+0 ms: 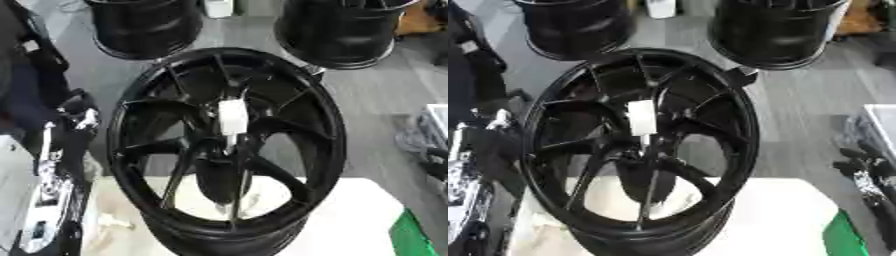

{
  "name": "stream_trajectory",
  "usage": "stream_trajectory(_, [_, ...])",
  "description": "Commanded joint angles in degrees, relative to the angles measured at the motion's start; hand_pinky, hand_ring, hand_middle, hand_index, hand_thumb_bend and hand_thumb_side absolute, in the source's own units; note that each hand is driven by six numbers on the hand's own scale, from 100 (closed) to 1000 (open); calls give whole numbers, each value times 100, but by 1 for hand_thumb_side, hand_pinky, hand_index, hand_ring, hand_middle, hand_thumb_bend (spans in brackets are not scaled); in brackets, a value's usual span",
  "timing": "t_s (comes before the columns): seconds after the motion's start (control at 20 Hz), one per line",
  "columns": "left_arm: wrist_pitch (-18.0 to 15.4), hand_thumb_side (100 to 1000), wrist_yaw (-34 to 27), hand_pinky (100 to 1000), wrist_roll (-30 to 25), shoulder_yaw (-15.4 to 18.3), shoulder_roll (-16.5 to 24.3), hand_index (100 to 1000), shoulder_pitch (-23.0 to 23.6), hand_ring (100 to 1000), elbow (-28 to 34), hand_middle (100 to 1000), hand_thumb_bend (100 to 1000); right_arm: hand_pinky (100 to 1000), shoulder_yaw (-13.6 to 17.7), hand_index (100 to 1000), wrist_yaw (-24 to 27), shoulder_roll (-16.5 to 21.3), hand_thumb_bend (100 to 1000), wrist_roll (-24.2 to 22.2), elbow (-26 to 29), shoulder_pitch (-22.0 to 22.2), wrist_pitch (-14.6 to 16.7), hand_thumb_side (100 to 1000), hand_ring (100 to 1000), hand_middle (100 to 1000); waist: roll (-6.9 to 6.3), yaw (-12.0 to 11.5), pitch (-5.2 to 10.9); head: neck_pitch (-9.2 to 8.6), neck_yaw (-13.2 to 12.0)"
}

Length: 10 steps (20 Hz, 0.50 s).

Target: Pull the pin out of the wheel hub.

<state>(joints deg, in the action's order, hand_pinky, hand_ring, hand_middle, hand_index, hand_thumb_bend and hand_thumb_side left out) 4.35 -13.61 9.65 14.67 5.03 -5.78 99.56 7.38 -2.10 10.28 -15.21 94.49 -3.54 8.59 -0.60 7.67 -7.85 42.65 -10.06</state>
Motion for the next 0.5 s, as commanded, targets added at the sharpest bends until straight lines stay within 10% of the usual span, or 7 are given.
stream_trajectory(0.05, [-10, 100, 16, 718, 0, 15, 63, 626, -21, 607, 74, 577, 204, 880, 19, 989, -6, 42, 100, 2, 67, -50, -2, 696, 789, 842, 15, -10, 105, -37, -26])
stream_trajectory(0.5, [26, 100, 71, 718, -62, 4, 93, 633, -2, 607, 70, 581, 222, 880, -30, 994, -110, 378, 100, -115, 164, -331, 71, 615, 795, 846, 46, -78, 144, 16, -41])
